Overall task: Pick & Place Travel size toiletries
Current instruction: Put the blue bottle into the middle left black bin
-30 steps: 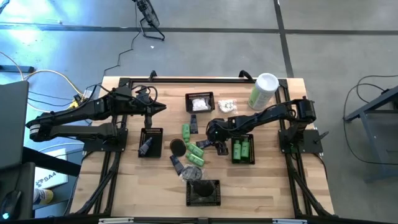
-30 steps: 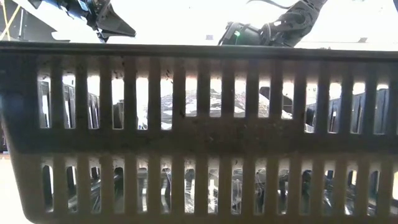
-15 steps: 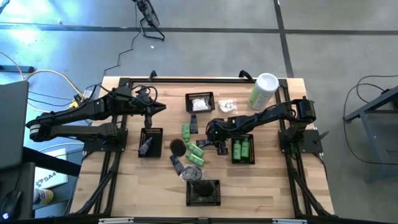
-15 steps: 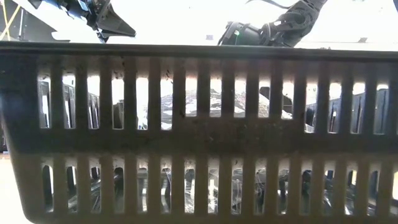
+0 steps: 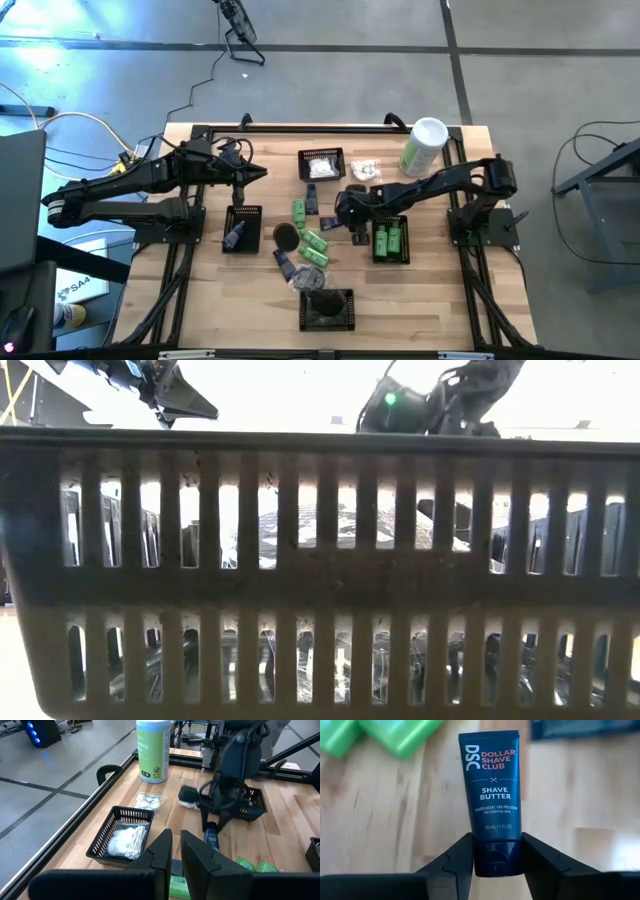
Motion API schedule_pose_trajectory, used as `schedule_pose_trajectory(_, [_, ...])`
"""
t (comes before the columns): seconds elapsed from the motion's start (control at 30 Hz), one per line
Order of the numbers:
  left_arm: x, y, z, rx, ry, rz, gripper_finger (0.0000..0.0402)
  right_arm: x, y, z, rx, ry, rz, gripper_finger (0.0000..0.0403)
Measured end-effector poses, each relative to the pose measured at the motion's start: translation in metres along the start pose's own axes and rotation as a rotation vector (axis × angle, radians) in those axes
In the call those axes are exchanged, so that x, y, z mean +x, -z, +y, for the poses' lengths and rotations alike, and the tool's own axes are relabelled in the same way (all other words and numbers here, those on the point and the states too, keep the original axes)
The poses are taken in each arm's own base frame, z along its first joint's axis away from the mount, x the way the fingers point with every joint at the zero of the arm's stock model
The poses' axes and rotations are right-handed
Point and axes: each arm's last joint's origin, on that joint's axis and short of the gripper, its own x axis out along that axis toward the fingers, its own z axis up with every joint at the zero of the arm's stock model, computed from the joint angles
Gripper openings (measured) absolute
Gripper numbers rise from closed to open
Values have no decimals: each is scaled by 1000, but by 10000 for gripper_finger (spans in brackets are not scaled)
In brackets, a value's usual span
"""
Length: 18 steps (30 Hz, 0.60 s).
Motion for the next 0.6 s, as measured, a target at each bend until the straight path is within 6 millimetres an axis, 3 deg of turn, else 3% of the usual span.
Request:
schedule_pose_trajectory(0.2, [0, 0, 0, -12, -10, 0, 33, -27, -9, -4, -4, 87, -77, 134])
schedule_pose_trajectory(0.33, [0, 0, 2, -113, -61, -4, 43, -46, -17, -8, -3, 185, -156, 138])
schedule_pose_trajectory(0.6, [5, 1, 3, -225, -99, 4, 136, -64, -34, -14, -11, 359, -335, 133])
